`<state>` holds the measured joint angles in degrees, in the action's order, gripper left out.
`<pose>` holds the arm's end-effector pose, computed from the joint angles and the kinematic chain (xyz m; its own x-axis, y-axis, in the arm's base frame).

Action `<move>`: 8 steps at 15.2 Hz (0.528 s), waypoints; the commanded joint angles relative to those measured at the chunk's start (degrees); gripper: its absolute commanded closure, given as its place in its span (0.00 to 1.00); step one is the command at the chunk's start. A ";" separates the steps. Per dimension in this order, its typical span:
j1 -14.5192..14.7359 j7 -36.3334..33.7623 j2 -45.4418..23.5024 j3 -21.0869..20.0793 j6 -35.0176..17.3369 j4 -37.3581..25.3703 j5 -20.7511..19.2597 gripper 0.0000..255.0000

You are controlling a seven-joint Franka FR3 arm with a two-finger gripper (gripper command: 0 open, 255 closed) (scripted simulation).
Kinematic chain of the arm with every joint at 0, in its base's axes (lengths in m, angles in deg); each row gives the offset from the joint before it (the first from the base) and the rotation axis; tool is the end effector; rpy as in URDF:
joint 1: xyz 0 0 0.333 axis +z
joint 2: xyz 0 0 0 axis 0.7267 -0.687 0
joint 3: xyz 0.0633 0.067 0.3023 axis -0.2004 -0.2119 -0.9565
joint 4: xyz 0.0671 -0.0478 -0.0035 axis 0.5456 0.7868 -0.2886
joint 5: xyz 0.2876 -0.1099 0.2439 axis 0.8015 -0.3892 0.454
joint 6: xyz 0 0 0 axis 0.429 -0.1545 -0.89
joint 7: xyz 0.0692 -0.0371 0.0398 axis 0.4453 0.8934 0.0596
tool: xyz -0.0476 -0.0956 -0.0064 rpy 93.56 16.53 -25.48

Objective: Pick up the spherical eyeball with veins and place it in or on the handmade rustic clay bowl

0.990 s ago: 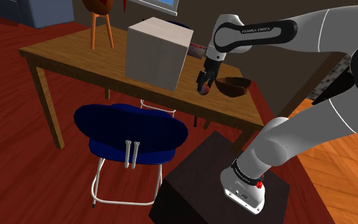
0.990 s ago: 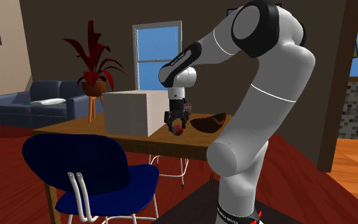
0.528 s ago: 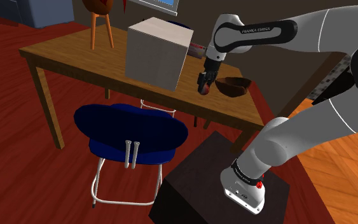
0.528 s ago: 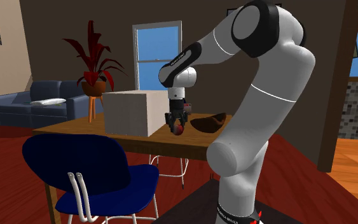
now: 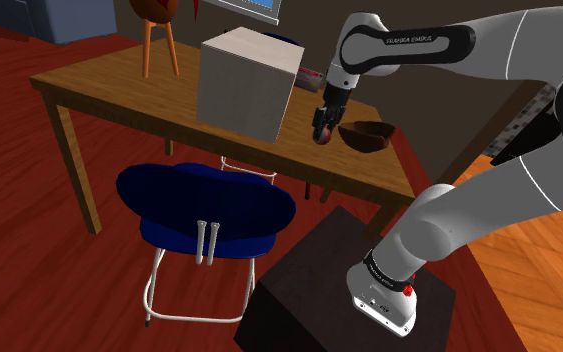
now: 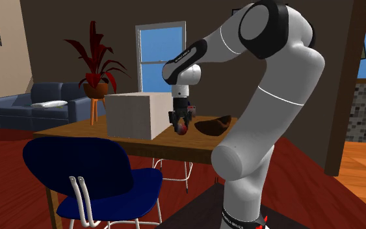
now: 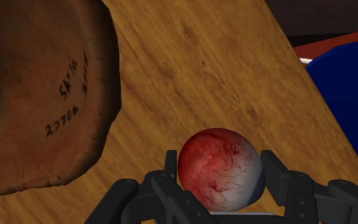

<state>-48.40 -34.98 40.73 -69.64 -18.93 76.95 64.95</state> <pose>0.3993 -0.1074 0.4667 0.9941 -0.0491 -0.0971 -0.0537 -0.9975 -0.0451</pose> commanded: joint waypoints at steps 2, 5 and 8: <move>0.02 0.00 0.36 -0.11 2.52 -2.15 0.04 1.00; 0.05 -0.07 0.72 -0.27 4.89 -4.16 0.09 1.00; 0.10 -0.12 0.96 -0.42 7.24 -6.27 0.15 1.00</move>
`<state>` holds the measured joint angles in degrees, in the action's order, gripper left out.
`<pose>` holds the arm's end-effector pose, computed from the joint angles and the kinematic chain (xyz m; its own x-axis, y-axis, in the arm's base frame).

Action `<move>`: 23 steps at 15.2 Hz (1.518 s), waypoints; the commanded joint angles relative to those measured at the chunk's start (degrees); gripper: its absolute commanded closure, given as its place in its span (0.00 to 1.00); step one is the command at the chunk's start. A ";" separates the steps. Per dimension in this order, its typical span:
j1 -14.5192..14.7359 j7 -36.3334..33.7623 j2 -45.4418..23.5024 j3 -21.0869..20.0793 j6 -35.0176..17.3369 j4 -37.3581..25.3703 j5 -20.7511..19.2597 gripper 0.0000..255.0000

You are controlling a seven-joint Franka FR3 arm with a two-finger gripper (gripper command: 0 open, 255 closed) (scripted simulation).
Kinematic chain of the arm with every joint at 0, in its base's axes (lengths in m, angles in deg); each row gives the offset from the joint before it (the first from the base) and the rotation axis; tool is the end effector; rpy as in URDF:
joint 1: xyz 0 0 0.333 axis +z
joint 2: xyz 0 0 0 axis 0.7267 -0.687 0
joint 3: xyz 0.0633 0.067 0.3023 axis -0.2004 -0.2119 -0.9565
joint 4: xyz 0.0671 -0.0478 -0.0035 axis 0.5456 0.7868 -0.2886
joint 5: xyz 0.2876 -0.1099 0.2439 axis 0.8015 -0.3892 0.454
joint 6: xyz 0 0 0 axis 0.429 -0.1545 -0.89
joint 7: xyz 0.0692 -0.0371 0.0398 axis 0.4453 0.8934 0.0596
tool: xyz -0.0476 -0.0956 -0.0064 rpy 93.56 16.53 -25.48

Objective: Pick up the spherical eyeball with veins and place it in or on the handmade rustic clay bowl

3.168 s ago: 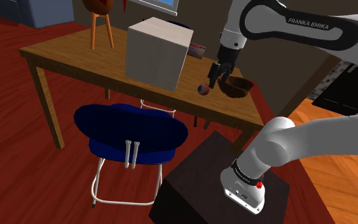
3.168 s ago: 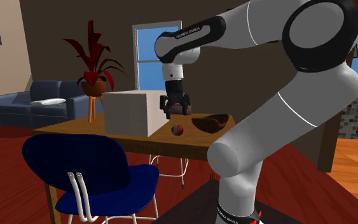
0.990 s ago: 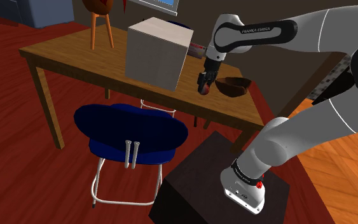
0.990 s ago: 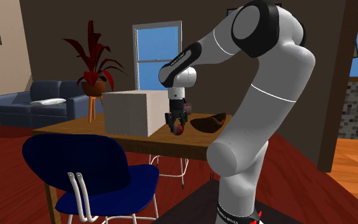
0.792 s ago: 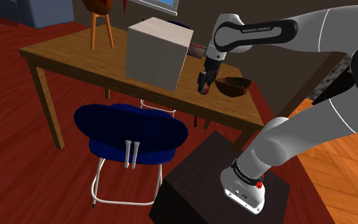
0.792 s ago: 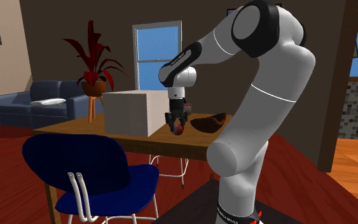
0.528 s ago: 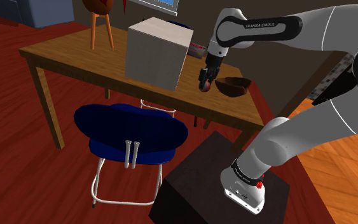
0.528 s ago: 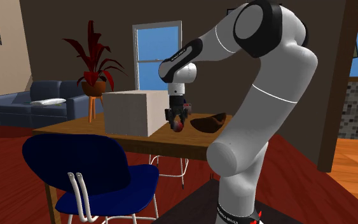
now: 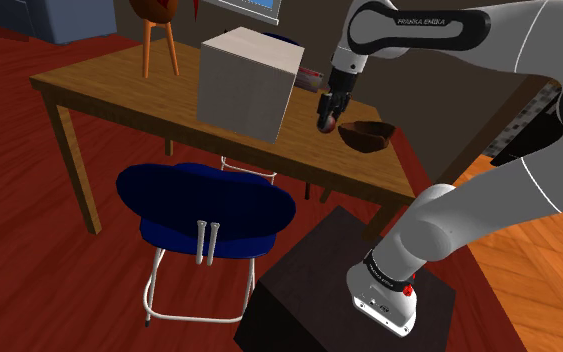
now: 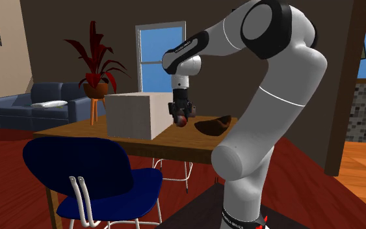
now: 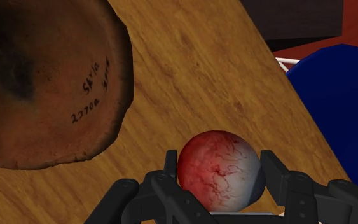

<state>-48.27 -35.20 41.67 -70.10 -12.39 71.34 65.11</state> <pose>0.4000 -0.1071 0.5103 0.9941 -0.0491 -0.0971 -0.0537 -0.9975 -0.0450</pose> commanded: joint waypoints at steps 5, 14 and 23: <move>0.06 0.03 0.15 -0.18 4.56 -4.39 0.11 1.00; 0.25 0.00 -0.41 -0.48 11.42 -11.81 0.39 1.00; -1.15 3.80 0.75 2.01 15.91 -15.27 -1.25 1.00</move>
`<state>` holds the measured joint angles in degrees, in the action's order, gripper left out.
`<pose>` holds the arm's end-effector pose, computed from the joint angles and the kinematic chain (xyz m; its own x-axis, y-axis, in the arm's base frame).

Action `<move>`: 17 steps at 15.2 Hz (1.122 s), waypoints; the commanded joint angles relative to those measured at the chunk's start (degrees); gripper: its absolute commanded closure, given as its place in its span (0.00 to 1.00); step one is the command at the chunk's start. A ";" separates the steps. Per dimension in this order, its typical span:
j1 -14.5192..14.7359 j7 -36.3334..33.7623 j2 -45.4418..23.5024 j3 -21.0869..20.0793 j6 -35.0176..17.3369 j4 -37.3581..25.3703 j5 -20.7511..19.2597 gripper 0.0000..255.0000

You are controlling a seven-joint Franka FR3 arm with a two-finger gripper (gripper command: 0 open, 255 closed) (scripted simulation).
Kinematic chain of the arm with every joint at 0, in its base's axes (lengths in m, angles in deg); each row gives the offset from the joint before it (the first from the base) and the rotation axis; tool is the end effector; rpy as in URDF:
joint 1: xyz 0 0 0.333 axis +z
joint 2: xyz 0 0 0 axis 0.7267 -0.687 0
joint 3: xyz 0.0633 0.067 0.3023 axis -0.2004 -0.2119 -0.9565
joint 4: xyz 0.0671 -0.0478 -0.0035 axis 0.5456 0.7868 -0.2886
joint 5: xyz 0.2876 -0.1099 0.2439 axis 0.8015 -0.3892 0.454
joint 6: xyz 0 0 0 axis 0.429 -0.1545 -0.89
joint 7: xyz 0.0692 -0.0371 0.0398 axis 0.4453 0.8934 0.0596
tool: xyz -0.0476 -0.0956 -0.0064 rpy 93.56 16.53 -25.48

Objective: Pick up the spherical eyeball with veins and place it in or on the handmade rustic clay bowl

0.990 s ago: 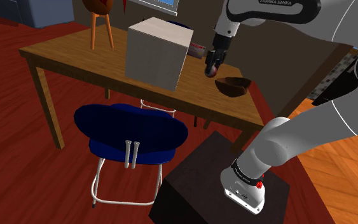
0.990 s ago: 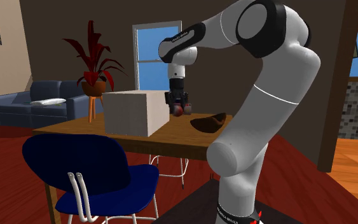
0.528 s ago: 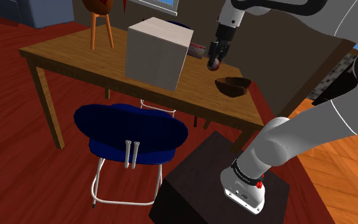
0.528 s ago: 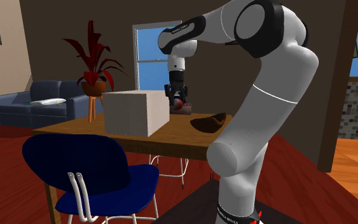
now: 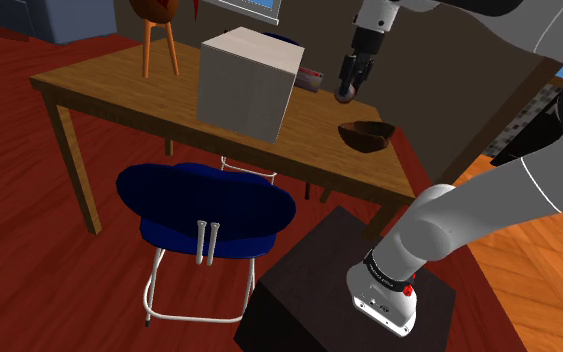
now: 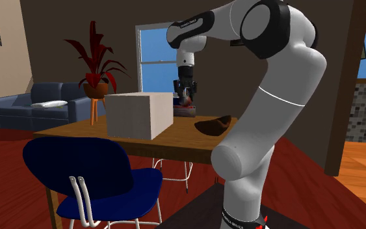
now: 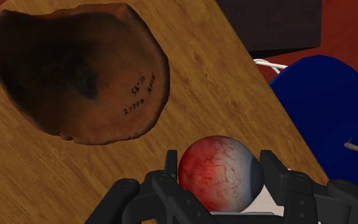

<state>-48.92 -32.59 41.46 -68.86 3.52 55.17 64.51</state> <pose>0.3876 -0.1320 0.6180 0.9940 -0.0505 -0.0975 -0.0551 -0.9975 -0.0451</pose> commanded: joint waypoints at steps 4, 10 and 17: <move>-2.49 6.40 2.76 4.47 0.66 1.71 -3.22 1.00; -5.25 14.66 3.65 10.48 1.31 1.08 -7.03 1.00; -5.98 15.71 4.61 12.02 -3.06 6.17 -8.21 1.00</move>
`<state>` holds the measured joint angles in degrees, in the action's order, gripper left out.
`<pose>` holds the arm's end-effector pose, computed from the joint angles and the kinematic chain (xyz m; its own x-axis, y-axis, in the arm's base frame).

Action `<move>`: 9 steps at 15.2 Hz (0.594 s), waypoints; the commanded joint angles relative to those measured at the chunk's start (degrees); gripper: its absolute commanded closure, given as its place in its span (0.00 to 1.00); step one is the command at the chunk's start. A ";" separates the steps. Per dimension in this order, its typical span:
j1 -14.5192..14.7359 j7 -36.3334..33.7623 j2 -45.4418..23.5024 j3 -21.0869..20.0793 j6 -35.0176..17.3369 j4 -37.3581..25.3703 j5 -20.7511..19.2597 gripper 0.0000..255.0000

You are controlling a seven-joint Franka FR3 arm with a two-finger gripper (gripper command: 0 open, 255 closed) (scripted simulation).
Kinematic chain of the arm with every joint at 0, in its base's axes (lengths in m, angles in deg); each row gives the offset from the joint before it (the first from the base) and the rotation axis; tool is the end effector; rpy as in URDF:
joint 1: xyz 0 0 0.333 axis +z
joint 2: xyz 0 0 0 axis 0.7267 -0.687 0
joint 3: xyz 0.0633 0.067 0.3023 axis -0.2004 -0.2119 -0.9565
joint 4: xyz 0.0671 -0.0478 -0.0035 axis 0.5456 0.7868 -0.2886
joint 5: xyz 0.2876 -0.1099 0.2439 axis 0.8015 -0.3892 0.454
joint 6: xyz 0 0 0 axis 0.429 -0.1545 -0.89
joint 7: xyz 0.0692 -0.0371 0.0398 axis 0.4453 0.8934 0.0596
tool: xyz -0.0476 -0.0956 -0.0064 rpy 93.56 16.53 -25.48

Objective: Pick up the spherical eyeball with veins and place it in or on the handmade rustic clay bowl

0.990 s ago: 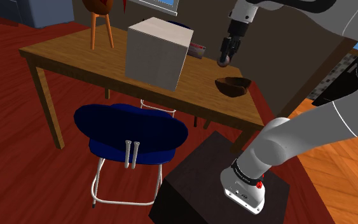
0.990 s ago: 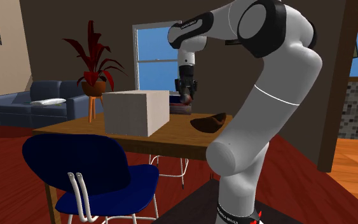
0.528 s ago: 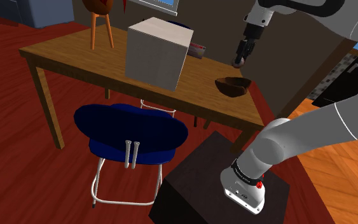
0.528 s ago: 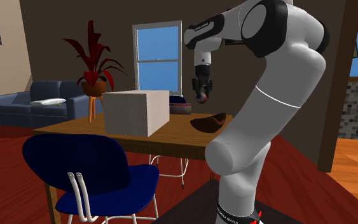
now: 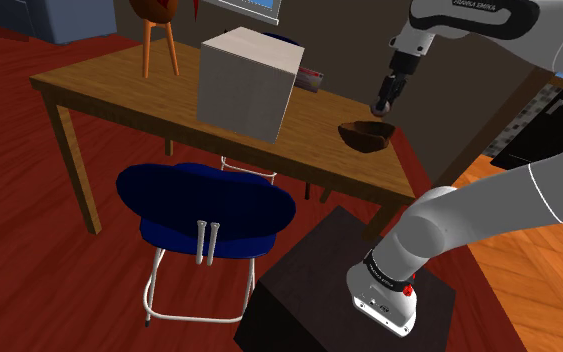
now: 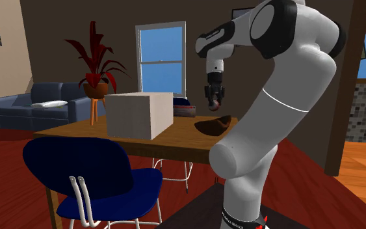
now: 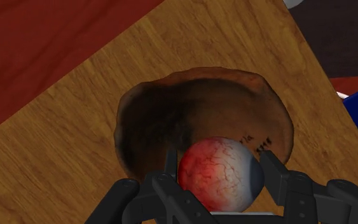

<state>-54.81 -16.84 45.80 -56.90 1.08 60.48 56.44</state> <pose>0.3038 -0.2658 0.5905 0.9940 -0.0493 -0.0978 -0.0540 -0.9975 -0.0455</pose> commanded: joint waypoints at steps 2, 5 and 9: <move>-0.19 -0.15 0.52 0.24 -2.11 2.58 -0.32 1.00; -0.34 -0.29 0.79 0.54 -4.34 5.06 -0.60 1.00; -0.46 -0.40 0.93 0.82 -6.24 7.09 -0.83 1.00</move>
<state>-55.24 -17.27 46.71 -56.15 -4.89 67.31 55.65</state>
